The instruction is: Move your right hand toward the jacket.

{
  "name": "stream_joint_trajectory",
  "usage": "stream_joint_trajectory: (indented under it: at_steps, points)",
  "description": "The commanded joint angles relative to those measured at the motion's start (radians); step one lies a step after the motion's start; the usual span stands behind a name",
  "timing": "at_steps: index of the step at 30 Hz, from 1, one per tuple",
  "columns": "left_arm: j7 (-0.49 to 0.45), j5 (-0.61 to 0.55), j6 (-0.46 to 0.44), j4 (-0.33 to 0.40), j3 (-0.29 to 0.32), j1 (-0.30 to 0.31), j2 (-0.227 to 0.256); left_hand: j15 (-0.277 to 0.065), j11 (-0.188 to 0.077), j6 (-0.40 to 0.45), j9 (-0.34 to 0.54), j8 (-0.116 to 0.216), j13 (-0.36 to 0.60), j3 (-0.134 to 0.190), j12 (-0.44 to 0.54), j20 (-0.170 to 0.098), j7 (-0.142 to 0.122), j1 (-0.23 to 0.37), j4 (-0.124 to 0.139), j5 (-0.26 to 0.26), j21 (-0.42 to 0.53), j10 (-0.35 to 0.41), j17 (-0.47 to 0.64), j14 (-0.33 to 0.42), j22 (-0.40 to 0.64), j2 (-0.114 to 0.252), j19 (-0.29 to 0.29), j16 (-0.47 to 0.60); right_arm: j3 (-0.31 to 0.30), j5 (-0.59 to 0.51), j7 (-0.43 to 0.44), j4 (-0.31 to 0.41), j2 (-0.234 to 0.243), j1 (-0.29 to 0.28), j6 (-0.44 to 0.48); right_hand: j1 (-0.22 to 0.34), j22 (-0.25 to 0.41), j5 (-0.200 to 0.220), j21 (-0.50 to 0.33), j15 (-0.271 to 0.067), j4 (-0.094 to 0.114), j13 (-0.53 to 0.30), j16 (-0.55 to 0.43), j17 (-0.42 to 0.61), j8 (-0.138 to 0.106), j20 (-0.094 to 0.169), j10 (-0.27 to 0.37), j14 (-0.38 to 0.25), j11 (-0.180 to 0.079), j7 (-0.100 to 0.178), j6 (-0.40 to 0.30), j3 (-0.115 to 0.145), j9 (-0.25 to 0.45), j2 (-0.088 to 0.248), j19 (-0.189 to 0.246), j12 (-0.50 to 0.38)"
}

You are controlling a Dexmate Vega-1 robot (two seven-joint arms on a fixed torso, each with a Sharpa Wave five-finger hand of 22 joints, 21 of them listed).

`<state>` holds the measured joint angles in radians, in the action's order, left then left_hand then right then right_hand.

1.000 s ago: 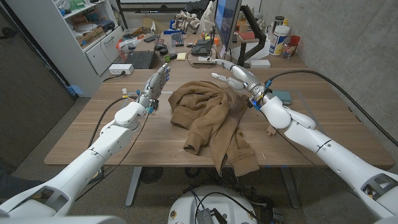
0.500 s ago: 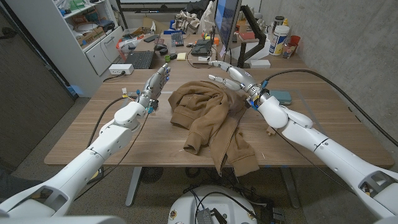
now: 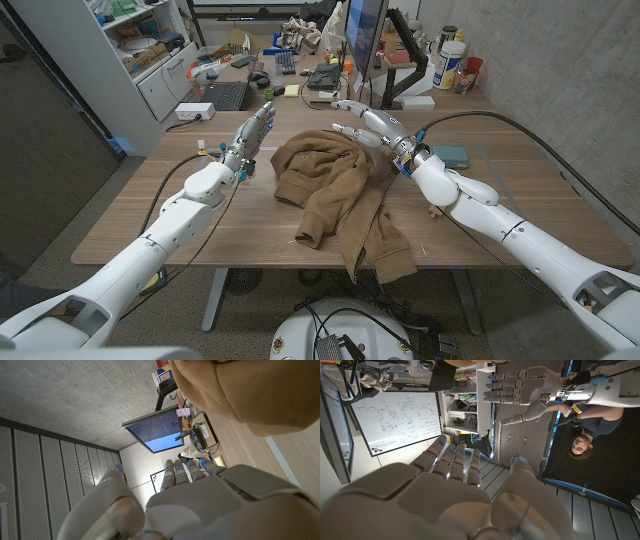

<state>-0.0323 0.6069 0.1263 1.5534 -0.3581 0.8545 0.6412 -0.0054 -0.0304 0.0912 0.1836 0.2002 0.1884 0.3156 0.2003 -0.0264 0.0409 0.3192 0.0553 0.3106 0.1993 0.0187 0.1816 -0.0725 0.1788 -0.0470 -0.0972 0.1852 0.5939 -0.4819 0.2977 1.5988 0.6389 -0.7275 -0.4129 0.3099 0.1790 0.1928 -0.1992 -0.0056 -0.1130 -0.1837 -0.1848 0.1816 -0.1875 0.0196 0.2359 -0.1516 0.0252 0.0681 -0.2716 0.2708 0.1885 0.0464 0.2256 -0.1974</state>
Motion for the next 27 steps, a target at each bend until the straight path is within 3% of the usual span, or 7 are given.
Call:
stream_joint_trajectory:
  at_steps: [1,27]
  points:
    - [0.012,0.003,-0.007,-0.006,-0.004,-0.009,-0.001,0.002,-0.005,0.003,0.004,0.002,0.002,-0.006,0.001,-0.001,0.003,0.004,-0.002,-0.003,-0.001,0.000,0.003,-0.006,0.003,0.006,-0.007,0.002,0.030,-0.056,-0.013,0.010,0.013,0.014,0.043,-0.008,0.003,0.003,0.005,0.001,0.003,-0.002,0.000,0.003,-0.004,0.002,0.003,0.001,-0.003,-0.002,0.000,-0.002,0.002,0.001,-0.005,-0.009]
    - [0.000,0.000,-0.009,0.033,-0.001,-0.001,0.003,0.001,-0.006,0.003,0.004,0.001,0.002,-0.010,0.001,0.000,0.002,0.006,-0.002,-0.004,-0.001,0.001,0.003,-0.008,0.003,0.008,-0.011,0.002,0.070,-0.149,0.007,0.036,0.044,0.014,0.097,-0.016,0.003,0.004,0.005,-0.006,0.005,-0.002,0.000,0.003,-0.005,0.002,0.004,0.002,-0.007,0.000,0.000,-0.008,0.002,-0.003,-0.010,-0.010]
